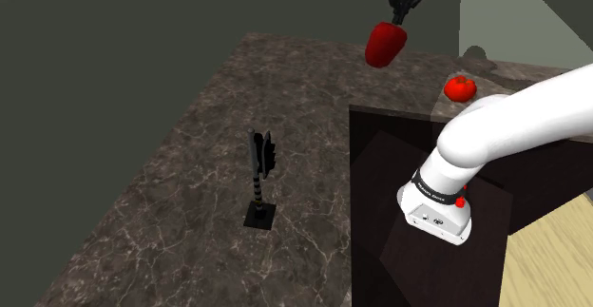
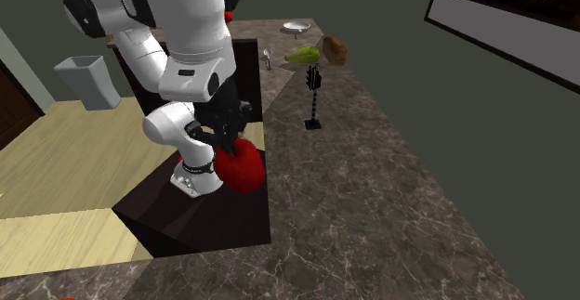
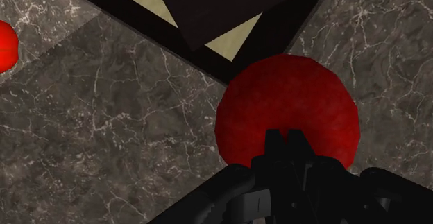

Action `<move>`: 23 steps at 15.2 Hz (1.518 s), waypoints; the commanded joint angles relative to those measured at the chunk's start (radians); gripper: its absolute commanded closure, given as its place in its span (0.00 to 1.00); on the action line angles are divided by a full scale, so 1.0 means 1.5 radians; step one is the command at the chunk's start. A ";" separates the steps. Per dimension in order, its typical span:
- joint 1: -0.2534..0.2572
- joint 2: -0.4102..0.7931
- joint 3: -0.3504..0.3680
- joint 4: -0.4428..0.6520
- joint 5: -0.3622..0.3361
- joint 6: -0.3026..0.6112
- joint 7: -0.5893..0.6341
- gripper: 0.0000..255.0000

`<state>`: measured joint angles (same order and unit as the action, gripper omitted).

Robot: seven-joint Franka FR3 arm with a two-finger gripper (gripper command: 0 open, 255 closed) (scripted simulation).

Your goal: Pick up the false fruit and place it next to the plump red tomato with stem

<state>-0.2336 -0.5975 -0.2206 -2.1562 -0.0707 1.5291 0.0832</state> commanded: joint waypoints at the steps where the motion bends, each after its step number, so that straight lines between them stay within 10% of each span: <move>1: -0.011 -0.003 -0.028 0.002 -0.018 -0.004 -0.035 1.00; 17: -0.064 0.076 -0.263 0.121 -0.115 -0.013 -0.316 1.00; 23: -0.070 0.065 -0.269 0.060 -0.124 0.038 -0.311 1.00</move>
<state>-0.3353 -0.4930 -0.6223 -2.0464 -0.2518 1.5716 -0.3838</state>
